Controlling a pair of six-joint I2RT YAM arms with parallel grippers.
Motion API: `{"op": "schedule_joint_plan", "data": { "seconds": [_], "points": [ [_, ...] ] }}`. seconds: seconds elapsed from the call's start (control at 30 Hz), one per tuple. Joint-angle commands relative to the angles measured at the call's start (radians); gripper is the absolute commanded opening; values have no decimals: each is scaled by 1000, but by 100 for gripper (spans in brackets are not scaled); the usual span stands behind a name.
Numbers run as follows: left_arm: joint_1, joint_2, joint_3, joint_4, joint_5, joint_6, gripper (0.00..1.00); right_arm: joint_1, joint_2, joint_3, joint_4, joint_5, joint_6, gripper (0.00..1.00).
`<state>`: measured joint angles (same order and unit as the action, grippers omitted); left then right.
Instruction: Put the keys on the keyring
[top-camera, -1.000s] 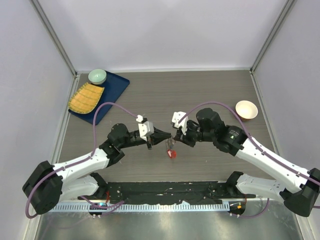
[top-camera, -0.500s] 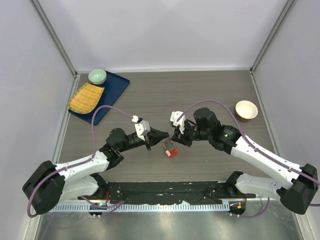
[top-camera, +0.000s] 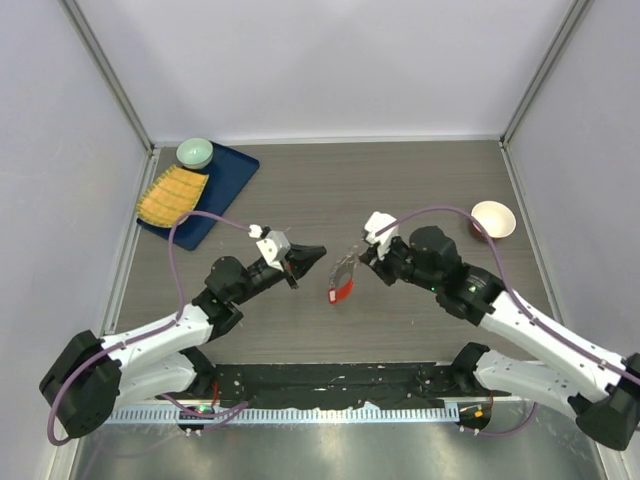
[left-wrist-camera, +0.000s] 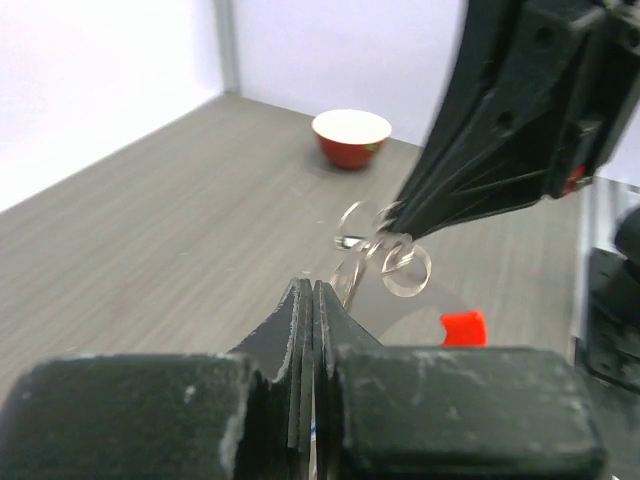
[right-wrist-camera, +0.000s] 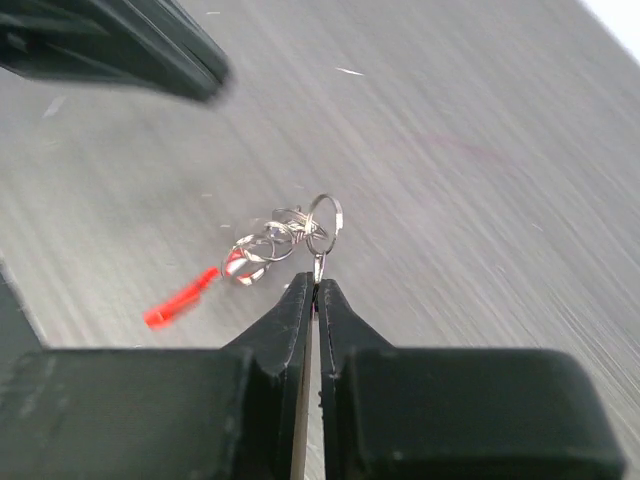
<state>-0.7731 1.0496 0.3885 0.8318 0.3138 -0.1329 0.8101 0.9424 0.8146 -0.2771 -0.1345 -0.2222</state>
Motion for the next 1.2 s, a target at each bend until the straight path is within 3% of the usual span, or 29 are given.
{"op": "schedule_joint_plan", "data": {
  "seconds": [0.0,0.07,0.17,0.3,0.4,0.5,0.57,0.63,0.67,0.9,1.0,1.17],
  "points": [
    [23,-45,64,-75,-151,88,0,-28,-125,-58,88,191,40,2],
    [23,-36,82,-111,-192,107,0,-28,-117,-74,145,112,47,2],
    [23,-13,128,-190,-237,124,0,-26,-59,-52,142,113,63,2],
    [23,-28,130,-203,-251,96,31,-29,48,20,157,214,63,1],
    [23,-75,130,-268,-350,62,48,-52,139,70,162,240,58,1],
    [23,-138,142,-379,-477,18,66,-81,208,95,208,192,79,1],
    [23,-196,150,-433,-531,-8,85,-98,280,103,271,156,104,1],
    [21,-232,159,-523,-599,-23,90,-117,362,129,338,107,130,1],
    [21,-249,173,-557,-622,-39,97,-124,389,144,380,102,132,1],
    [21,-370,239,-819,-785,-147,100,-219,619,371,473,79,106,2],
    [23,-390,276,-923,-857,-232,100,-223,683,460,408,-29,116,4],
    [23,-410,363,-1106,-906,-287,100,-218,728,390,424,-223,287,7]
  ]
}}
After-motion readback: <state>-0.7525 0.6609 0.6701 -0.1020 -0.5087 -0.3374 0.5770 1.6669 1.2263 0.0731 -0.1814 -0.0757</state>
